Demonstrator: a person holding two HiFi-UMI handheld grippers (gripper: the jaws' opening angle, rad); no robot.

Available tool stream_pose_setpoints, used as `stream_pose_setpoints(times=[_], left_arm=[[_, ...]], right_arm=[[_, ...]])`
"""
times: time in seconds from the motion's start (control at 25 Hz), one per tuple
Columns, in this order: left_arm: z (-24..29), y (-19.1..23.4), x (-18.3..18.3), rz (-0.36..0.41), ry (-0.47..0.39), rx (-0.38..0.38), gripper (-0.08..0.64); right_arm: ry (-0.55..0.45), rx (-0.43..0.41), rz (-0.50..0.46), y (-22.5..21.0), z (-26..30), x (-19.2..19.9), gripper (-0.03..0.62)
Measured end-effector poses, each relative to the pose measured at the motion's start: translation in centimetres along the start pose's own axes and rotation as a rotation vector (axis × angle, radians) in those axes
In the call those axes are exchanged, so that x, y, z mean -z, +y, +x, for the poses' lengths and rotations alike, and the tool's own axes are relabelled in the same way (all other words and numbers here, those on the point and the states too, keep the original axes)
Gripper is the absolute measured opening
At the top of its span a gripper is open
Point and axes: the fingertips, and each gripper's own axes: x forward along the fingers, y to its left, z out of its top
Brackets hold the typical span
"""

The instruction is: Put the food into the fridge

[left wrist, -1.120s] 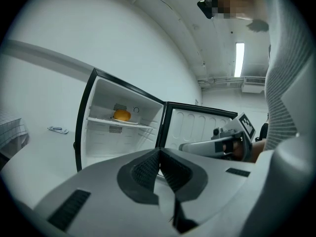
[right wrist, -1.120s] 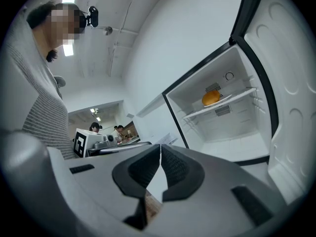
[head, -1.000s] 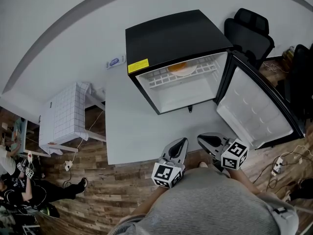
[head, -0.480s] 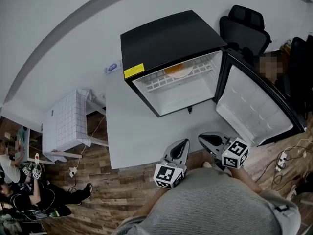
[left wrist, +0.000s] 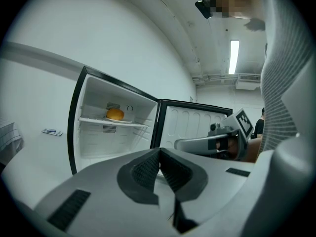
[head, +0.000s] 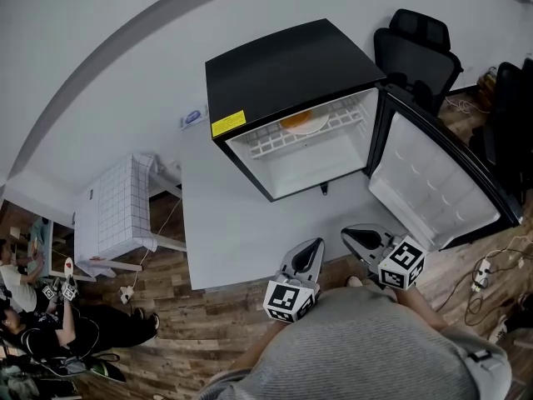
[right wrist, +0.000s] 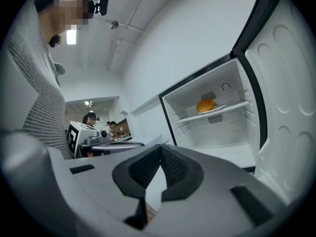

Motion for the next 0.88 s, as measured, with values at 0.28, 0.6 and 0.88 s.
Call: stream_pose_setpoints(times=[0.28,0.6,0.88], left_arm=[[0.3,-0.2,0.0,0.007,-0.004,0.007,0.012],[0.7,0.0,0.3,-0.009,0.016,-0.004,0.012],[1.2,0.1,1.2,-0.062,0.048,0.002,0.012]], right_arm=[[-0.011,-0.002,0.008,-0.4,-0.1,0.1,0.012],[-0.010,0.007,0.009,-0.5,-0.3,-0.3,0.012],[-0.005,0.006,0.014,-0.8,-0.6,-0.3,0.012]])
